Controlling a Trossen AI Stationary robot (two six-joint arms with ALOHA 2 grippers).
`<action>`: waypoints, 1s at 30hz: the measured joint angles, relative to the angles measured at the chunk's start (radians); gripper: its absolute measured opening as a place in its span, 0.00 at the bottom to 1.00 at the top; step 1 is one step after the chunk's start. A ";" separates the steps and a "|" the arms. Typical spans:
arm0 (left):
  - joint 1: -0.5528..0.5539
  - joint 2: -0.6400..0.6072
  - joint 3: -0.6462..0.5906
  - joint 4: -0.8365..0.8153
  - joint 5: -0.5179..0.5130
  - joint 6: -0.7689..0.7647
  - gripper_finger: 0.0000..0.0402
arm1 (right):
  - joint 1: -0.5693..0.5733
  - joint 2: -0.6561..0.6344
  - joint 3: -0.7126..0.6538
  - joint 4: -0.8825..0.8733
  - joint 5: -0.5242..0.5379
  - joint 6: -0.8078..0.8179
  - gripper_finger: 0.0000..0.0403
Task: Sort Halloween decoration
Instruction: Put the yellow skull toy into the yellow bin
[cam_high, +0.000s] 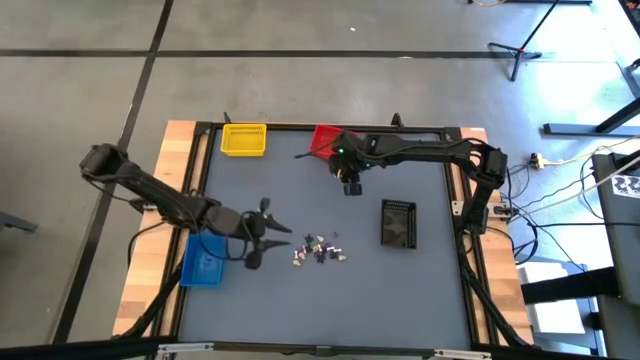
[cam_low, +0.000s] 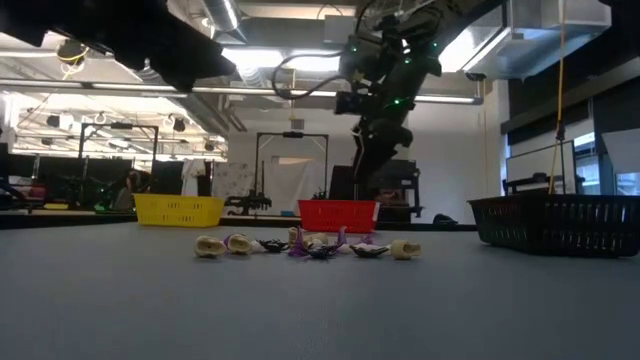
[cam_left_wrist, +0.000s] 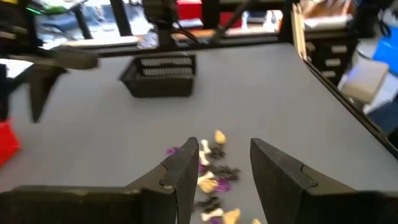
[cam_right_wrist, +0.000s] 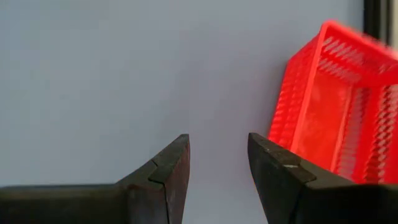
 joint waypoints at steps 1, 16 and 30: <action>-0.009 0.022 0.007 0.000 0.000 -0.001 0.34 | 0.000 -0.001 0.000 -0.015 0.000 0.012 0.40; -0.079 0.255 0.026 0.033 -0.001 -0.234 0.34 | 0.160 -0.081 0.001 -0.150 -0.019 0.086 0.40; -0.087 0.461 0.026 0.206 -0.013 -0.225 0.34 | 0.324 -0.085 -0.077 -0.075 -0.018 0.193 0.40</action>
